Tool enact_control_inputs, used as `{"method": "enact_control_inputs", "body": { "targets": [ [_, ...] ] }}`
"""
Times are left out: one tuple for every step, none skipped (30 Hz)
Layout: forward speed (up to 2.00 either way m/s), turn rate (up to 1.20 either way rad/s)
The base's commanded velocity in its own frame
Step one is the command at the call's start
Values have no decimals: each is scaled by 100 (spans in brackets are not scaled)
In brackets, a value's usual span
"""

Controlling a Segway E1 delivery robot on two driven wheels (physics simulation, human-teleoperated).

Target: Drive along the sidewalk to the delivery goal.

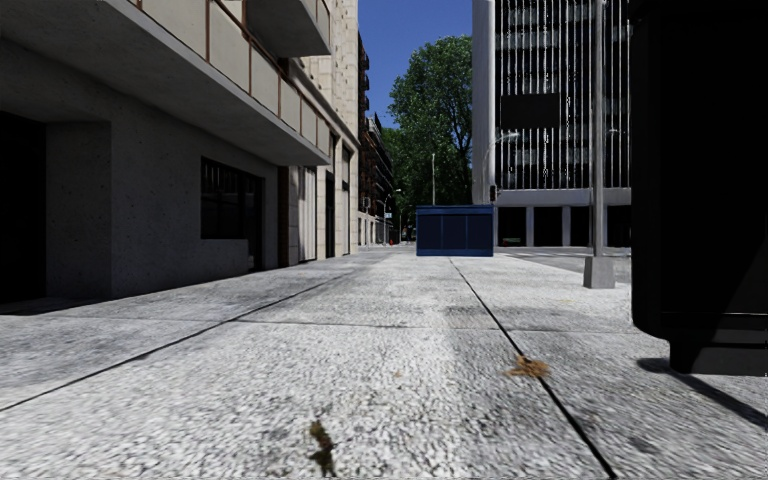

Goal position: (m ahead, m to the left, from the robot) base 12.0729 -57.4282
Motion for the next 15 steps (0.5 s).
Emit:
{"method": "enact_control_inputs", "body": {
  "targets": [
    [200, 0],
    [200, 0],
    [200, 0],
    [200, 0],
    [200, 0],
    [200, 0],
    [200, 0],
    [200, 0],
    [200, 0],
    [200, 0],
    [200, 0],
    [200, 0],
    [200, 0],
    [200, 0],
    [200, 0]
  ]
}}
